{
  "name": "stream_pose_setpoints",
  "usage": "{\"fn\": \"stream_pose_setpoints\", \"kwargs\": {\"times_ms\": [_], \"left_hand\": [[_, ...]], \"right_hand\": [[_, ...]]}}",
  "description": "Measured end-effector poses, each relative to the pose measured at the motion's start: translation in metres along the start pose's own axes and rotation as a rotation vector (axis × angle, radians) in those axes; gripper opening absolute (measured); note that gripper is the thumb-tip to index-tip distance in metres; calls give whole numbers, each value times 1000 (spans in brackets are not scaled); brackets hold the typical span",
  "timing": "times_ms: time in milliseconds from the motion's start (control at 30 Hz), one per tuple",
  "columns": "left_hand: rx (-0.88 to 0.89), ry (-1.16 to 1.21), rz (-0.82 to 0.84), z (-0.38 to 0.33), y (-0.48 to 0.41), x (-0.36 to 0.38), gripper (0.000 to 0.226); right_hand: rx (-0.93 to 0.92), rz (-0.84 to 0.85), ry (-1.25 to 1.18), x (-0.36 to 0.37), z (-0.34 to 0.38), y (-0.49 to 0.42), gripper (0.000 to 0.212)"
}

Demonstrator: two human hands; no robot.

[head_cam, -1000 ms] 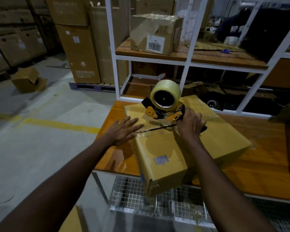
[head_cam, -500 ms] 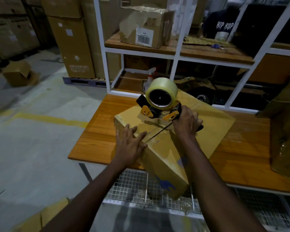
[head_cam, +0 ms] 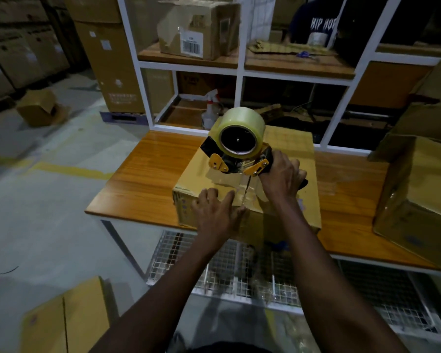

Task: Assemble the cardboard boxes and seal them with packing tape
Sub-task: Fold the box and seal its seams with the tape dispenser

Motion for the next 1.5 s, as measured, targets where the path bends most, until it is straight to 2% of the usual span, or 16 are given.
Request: {"fn": "stream_pose_setpoints", "kwargs": {"times_ms": [133,233,400,500,600,667,800,900,967,1133,1267,1500], "left_hand": [[83,10,-21,-3,9,-15,48],[74,-44,-14,21,2,-22,60],[114,-85,113,42,13,-12,65],[83,21,161,43,20,-12,68],[-19,315,155,47,26,-21,77],[-155,655,101,56,24,-34,79],[-525,1417,-132,89,18,-50,69],[-576,1678,-152,92,2,-58,71],[-589,1784,-138,89,-8,-59,55],[-530,1765,-106,85,-7,-64,49],[-522,1804,-88,83,-2,-67,64],[-524,1691,-29,83,5,-67,38]], "right_hand": [[-17,11,-17,-11,-24,10,26],[-37,40,-21,-12,-29,18,28],[-56,72,-25,-15,-21,36,27],[-60,87,-18,-17,-10,43,28],[-39,82,-33,-21,1,45,27],[-21,88,-59,-22,8,45,26],[30,86,-88,-25,21,43,26],[35,55,-66,-29,32,46,26],[55,45,-52,-30,37,49,26],[94,57,-16,-30,44,64,25],[109,51,-30,-30,42,68,27],[118,44,-69,-34,42,60,27]]}}
Point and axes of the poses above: each hand's wrist, its own y-axis away from the middle knuckle, its own x-axis out of the palm, z = x × y, the point moved 10 cm from there along -y, towards the middle knuckle, and after that the axes turned 13 degrees about y, right-handed, at the moved point
